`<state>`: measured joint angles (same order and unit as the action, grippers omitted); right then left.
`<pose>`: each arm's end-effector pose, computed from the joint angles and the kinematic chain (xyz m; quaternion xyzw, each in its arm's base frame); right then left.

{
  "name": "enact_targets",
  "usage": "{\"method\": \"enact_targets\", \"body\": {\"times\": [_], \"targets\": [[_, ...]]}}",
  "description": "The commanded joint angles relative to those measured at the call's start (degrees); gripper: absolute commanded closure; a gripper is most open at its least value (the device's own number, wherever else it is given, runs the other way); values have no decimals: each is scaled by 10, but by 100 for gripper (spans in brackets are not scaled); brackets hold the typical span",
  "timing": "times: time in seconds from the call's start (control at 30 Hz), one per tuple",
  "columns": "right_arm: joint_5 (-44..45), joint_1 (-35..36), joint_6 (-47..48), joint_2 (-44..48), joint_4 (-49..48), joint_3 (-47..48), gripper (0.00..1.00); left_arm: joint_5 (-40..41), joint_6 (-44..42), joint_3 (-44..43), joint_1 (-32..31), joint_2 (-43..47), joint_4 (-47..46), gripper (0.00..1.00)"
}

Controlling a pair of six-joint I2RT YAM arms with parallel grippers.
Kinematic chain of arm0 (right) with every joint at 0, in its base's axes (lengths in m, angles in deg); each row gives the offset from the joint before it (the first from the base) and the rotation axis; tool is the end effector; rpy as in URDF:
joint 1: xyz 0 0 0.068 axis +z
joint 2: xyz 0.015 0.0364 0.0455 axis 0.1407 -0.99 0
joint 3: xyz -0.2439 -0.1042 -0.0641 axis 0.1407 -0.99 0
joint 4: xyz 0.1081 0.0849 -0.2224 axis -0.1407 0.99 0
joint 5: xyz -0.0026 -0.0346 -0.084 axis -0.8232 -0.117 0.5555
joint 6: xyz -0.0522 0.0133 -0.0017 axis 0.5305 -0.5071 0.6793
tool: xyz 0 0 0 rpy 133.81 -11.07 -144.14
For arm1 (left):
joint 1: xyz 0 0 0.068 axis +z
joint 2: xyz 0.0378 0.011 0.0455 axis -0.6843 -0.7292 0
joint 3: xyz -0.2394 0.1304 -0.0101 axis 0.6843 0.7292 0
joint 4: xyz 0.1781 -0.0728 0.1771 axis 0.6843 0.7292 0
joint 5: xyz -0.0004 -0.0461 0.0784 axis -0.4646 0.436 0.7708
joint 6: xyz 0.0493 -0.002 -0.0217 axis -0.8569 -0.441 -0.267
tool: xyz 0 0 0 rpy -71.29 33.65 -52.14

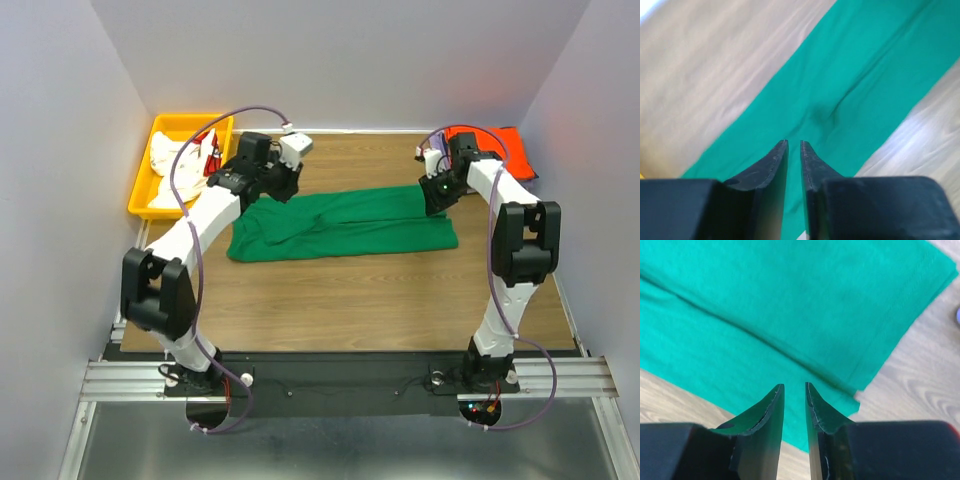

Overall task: Fold and stack the t-shirts
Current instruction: Fold the tshirt

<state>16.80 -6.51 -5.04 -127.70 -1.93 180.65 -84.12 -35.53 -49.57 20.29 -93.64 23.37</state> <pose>0.4135 0.0227 0.2158 -0.2841 0.9283 0.1099 0.2131 0.3402 -0.1561 0.3294 0.3713 0.7637 -0.1643 0.5019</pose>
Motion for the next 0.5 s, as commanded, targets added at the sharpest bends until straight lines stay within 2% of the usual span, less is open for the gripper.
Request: {"method": "enact_targets", "body": {"times": [0.0,0.1,0.2,0.33,0.47], "targets": [[-27,14,-21,-32,-3,26,71,-53,48,30,74,-55,51,75],[-21,25,-25,-65,-1,27,72,-42,51,60,102,-59,58,75],[-9,26,-21,-71,1,12,73,-29,50,73,104,-63,62,74],[2,27,-11,-53,4,-44,74,-6,52,92,105,-89,74,74],[5,31,-8,-1,6,-140,75,30,50,96,113,-123,67,74]]}}
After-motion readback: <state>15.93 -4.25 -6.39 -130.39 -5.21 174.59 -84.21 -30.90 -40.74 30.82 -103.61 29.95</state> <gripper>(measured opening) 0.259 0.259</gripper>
